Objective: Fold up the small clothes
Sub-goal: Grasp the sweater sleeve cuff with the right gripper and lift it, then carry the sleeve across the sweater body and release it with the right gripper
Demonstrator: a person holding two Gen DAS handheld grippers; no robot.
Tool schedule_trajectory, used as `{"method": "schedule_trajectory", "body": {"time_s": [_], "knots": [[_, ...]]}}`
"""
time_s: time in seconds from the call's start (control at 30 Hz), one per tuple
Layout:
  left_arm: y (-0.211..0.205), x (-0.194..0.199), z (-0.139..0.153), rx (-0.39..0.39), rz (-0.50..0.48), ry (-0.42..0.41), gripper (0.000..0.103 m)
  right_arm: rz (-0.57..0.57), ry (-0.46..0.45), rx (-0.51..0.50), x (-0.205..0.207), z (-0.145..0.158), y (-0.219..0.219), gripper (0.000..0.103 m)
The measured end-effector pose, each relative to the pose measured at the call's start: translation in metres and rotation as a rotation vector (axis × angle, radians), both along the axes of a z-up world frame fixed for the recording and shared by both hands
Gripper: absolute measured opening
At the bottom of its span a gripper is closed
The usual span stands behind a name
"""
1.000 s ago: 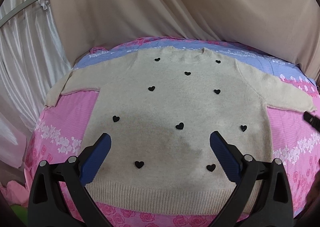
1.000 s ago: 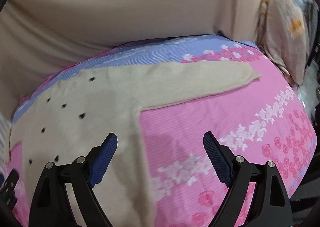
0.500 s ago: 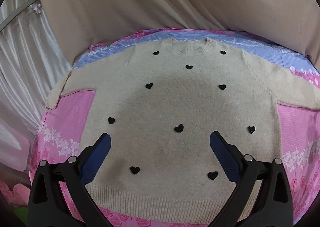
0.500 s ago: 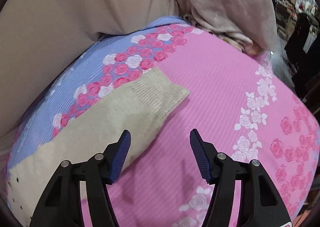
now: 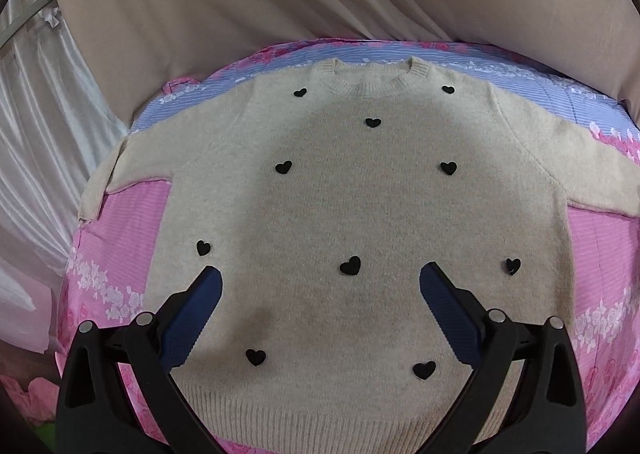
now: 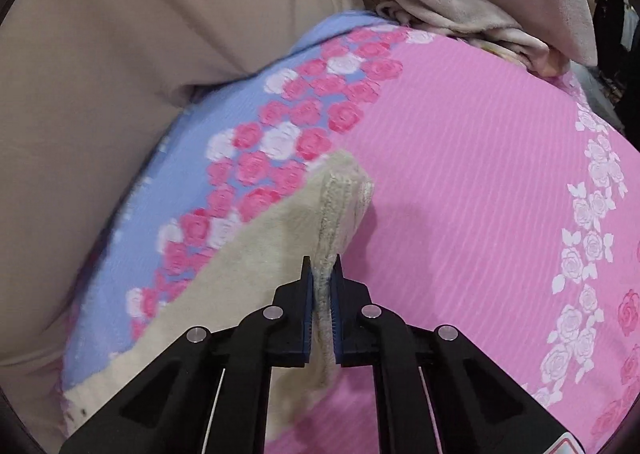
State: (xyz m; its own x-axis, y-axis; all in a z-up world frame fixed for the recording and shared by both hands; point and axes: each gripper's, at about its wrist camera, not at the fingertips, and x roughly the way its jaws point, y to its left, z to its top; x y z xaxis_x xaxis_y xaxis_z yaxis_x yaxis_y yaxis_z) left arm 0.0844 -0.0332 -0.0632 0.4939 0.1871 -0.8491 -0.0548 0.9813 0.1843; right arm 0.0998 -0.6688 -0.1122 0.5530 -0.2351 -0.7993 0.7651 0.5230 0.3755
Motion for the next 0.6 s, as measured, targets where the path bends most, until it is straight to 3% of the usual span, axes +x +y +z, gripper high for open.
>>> {"method": "schedule_trajectory", "body": {"time_s": [0.1,0.23,0.4,0.5,0.6], "knots": [[0.005,0.0,0.0,-0.021,0.006,-0.004,0.097,0.085,-0.119,-0.024,0.007,0.048,0.028,0.007],[0.011,-0.002,0.001,-0.057,0.013,-0.012,0.097,0.278,-0.251,-0.048,0.032,0.119,0.089,0.007],[0.023,-0.007,0.009,-0.104,0.021,-0.043,0.097,0.579,-0.365,-0.07,0.071,0.19,0.206,0.007],[0.038,-0.01,0.014,-0.142,0.03,-0.053,0.097,0.745,-0.396,-0.07,0.09,0.21,0.282,0.007],[0.058,-0.013,0.018,-0.174,0.06,-0.068,0.097,0.898,-0.385,-0.084,0.108,0.212,0.369,0.007]]}}
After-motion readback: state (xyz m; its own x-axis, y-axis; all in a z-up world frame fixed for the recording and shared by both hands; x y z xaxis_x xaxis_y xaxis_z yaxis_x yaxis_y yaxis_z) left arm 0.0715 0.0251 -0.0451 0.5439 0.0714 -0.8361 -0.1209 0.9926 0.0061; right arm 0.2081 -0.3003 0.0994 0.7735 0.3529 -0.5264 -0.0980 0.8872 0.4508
